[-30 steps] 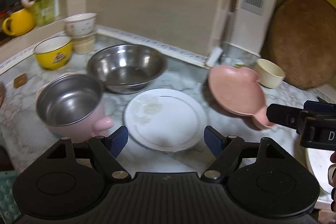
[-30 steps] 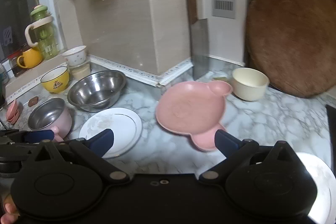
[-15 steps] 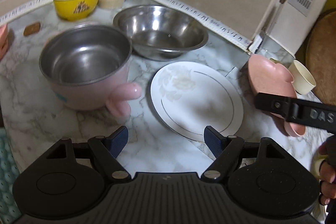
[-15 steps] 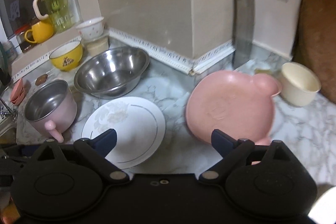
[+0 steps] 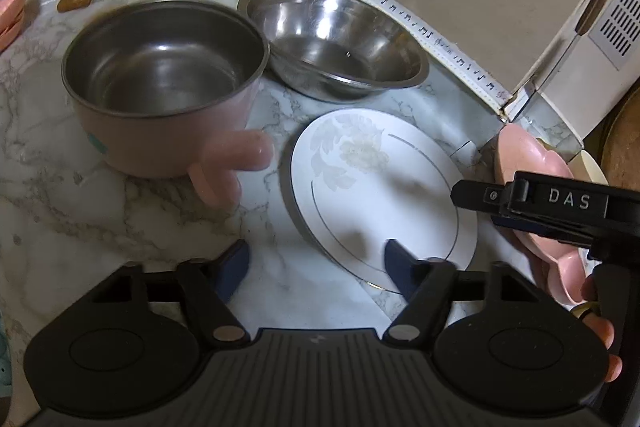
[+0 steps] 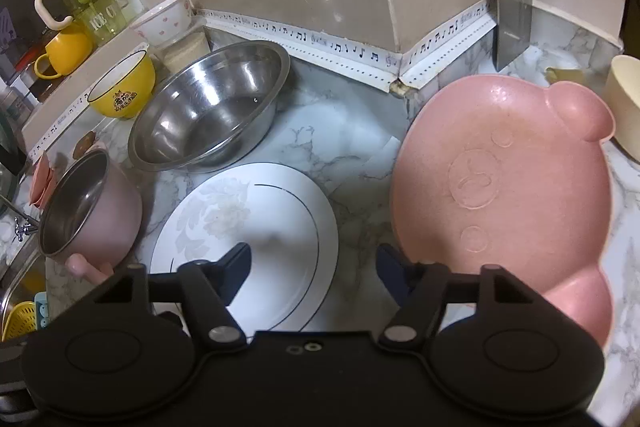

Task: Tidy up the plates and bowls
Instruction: 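Grasp the small white plate rim with both tools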

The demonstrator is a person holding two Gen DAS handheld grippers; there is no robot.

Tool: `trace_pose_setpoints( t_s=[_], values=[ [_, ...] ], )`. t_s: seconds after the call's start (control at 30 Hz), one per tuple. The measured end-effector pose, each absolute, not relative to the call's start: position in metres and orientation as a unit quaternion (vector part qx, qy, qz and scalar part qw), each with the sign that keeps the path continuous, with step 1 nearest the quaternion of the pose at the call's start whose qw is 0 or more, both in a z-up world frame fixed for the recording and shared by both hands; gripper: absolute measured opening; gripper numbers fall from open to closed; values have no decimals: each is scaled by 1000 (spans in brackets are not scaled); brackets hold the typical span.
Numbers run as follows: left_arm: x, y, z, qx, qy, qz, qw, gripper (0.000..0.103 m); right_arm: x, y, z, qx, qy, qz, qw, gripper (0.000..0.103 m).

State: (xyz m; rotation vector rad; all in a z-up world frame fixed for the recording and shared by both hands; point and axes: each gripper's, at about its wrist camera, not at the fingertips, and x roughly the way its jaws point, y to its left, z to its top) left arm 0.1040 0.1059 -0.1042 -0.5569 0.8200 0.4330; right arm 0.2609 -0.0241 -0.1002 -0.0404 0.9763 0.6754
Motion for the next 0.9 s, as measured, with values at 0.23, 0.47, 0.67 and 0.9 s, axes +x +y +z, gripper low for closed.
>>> trace_pose_setpoints(
  t_s=[0.23, 0.47, 0.67, 0.9],
  values=[
    [106, 109, -105, -285, 382, 206, 855, 49, 274, -20, -107, -16, 472, 328, 818, 40],
    [110, 112, -107, -290, 373, 213, 855, 35, 284, -17, -111, -19, 473, 337, 814, 31],
    [115, 114, -110, -292, 366, 218, 856, 30, 292, -14, -117, -17, 479, 340, 809, 27],
    [115, 118, -112, -303, 363, 217, 854, 20, 298, -18, -119, -5, 480, 338, 810, 15]
  ],
)
